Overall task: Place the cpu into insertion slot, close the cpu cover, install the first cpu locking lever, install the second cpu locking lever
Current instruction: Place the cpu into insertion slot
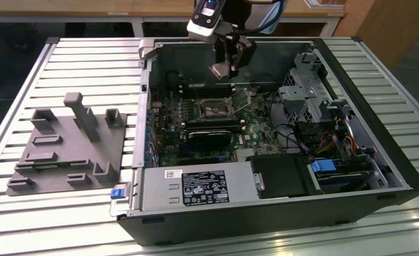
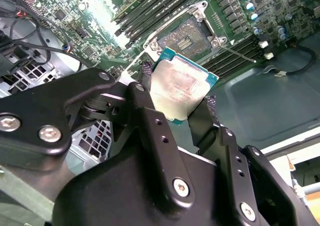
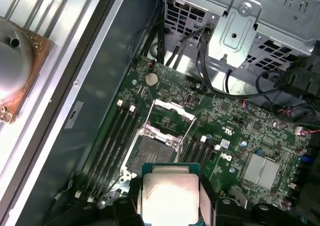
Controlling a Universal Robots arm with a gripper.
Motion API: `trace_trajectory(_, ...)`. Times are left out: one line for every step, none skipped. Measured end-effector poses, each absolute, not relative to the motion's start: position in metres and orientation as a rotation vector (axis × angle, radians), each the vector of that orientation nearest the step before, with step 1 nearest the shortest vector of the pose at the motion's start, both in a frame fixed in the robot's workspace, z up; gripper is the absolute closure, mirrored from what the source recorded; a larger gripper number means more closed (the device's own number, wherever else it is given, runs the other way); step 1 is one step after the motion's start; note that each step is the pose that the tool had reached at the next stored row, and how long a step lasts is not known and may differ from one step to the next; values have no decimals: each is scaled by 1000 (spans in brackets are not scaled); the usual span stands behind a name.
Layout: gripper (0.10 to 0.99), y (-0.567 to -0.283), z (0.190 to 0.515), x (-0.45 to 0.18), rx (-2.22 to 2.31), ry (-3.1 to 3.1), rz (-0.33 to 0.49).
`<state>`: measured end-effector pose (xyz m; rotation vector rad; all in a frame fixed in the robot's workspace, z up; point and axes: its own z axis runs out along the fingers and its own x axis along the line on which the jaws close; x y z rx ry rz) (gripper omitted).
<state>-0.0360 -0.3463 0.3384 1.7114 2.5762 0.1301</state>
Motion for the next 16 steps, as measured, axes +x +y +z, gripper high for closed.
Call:
trace_trajectory(545, -346, 338, -36, 1709, 2574, 131)
trace_trajectory(545, -346, 337, -36, 1708, 2572, 132)
trace_trajectory(545, -346, 336, -36, 1708, 2571, 133)
trace_trajectory(545, -346, 335, -36, 1708, 2571, 133)
trace_trajectory(545, -346, 333, -36, 1709, 2570, 133)
trace_trajectory(545, -346, 332, -36, 1716, 2565, 133)
trace_trajectory(545, -346, 331, -36, 1737, 2550, 132)
trace_trajectory(545, -346, 330, -36, 1758, 2534, 131)
trace_trajectory(545, -346, 329, -36, 1782, 2517, 130)
trace_trajectory(545, -346, 328, -36, 1805, 2500, 130)
trace_trajectory(545, -346, 327, -36, 1826, 2483, 129)
trace_trajectory(545, -346, 326, -36, 1849, 2466, 128)
trace_trajectory(545, -346, 325, -36, 1870, 2449, 127)
trace_trajectory(545, -346, 324, -36, 1892, 2431, 126)
trace_trajectory(545, -346, 323, -36, 1913, 2413, 126)
trace_trajectory(545, -346, 321, -36, 1936, 2394, 125)
